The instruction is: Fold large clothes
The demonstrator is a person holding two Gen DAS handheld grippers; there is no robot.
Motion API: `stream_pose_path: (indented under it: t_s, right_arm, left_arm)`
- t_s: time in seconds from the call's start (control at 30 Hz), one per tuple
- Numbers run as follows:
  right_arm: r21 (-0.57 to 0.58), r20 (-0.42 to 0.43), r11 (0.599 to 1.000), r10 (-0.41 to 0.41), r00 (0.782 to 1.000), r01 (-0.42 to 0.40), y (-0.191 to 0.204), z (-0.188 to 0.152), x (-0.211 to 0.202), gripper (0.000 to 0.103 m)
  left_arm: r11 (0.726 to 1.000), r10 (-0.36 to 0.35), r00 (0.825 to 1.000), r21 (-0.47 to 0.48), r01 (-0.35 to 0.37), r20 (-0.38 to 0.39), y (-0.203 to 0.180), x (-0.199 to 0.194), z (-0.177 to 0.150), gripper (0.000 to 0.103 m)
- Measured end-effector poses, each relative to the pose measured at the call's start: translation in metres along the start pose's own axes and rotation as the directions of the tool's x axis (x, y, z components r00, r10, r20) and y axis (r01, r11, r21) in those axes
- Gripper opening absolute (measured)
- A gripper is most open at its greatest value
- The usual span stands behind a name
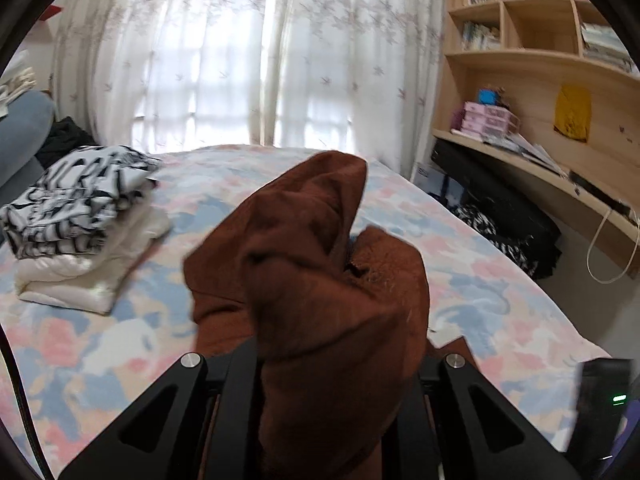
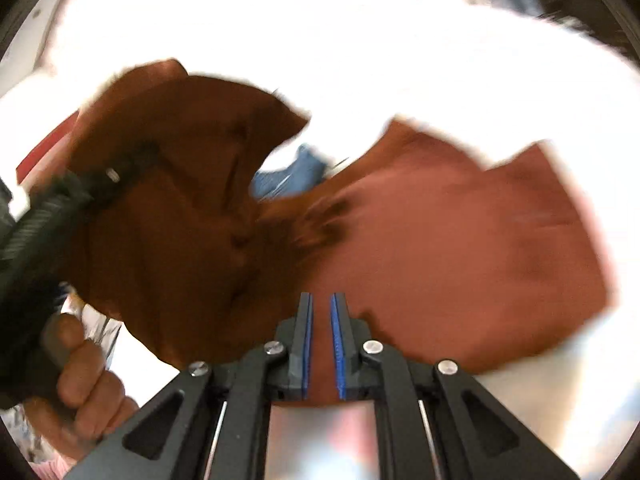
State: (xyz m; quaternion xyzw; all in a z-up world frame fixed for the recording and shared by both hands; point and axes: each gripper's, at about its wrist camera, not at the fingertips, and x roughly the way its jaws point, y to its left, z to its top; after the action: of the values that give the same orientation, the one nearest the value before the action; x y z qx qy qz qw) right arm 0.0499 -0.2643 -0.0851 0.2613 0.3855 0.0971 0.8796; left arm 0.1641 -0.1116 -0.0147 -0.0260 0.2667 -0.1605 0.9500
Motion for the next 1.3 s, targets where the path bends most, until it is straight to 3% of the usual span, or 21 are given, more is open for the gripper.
stream_pose_path:
  t_s: [0.1, 0.27, 0.33, 0.43, 0.53, 0.67, 0.8, 0.9, 0.97, 1.13, 1.3]
  right_arm:
    - [0.073, 0.077, 0.995, -0.075, 0.994, 0.069, -0.038, 0.001, -0.035, 0.009]
    - [0.164, 0.122, 0.981, -0.124, 0.985, 0.103, -0.076, -0.002, -0.058, 0.009]
    - [0.192, 0.120, 0.975, -0.132, 0.984, 0.108, -0.088, -0.006, -0.059, 0.009]
    - [0.219, 0.102, 0.969, -0.135, 0.986, 0.111, -0.101, -0.014, -0.061, 0.009]
    - [0.235, 0.074, 0.965, -0.139, 0.988, 0.118, -0.113, -0.018, -0.057, 0.009]
    - [0.247, 0.056, 0.964, -0.118, 0.991, 0.100, -0.120, -0.019, -0.056, 0.009]
    - [0.231, 0.059, 0.969, -0.106, 0.993, 0.090, -0.119, -0.017, -0.055, 0.009]
    - [0.218, 0.044, 0.974, -0.072, 0.996, 0.061, -0.119, -0.010, -0.050, 0.009]
    - [0.206, 0.037, 0.978, -0.045, 0.998, 0.036, -0.114, -0.001, -0.045, 0.009]
    - [0.209, -0.035, 0.973, 0.109, 0.993, -0.099, -0.104, 0.040, -0.005, 0.009]
    - [0.250, -0.158, 0.951, 0.228, 0.961, -0.184, -0.108, 0.078, 0.064, 0.009]
  left_arm:
    - [0.999, -0.027, 0.999, 0.024, 0.027, -0.031, -0.044, 0.018, -0.004, 0.012]
    - [0.993, -0.032, 0.999, 0.110, 0.035, -0.029, -0.110, 0.048, -0.030, 0.012]
    - [0.987, -0.026, 0.994, 0.154, 0.042, -0.104, -0.129, 0.068, -0.052, 0.012]
    - [0.978, -0.009, 0.971, 0.198, 0.058, -0.241, -0.145, 0.096, -0.092, 0.012]
    - [0.964, 0.030, 0.966, 0.264, 0.040, -0.255, -0.155, 0.105, -0.112, 0.012]
    - [0.981, -0.020, 0.959, 0.181, 0.075, -0.284, -0.144, 0.106, -0.103, 0.012]
    - [0.987, -0.155, 0.935, -0.004, 0.162, -0.320, -0.124, 0.100, -0.084, 0.012]
    - [0.950, -0.296, 0.904, -0.196, 0.244, -0.309, -0.095, 0.093, -0.065, 0.012]
    - [0.927, -0.344, 0.892, -0.259, 0.272, -0.294, -0.083, 0.090, -0.056, 0.012]
    - [0.892, -0.398, 0.870, -0.345, 0.293, -0.290, -0.073, 0.088, -0.051, 0.012]
    - [0.889, -0.403, 0.868, -0.350, 0.296, -0.289, -0.072, 0.087, -0.050, 0.012]
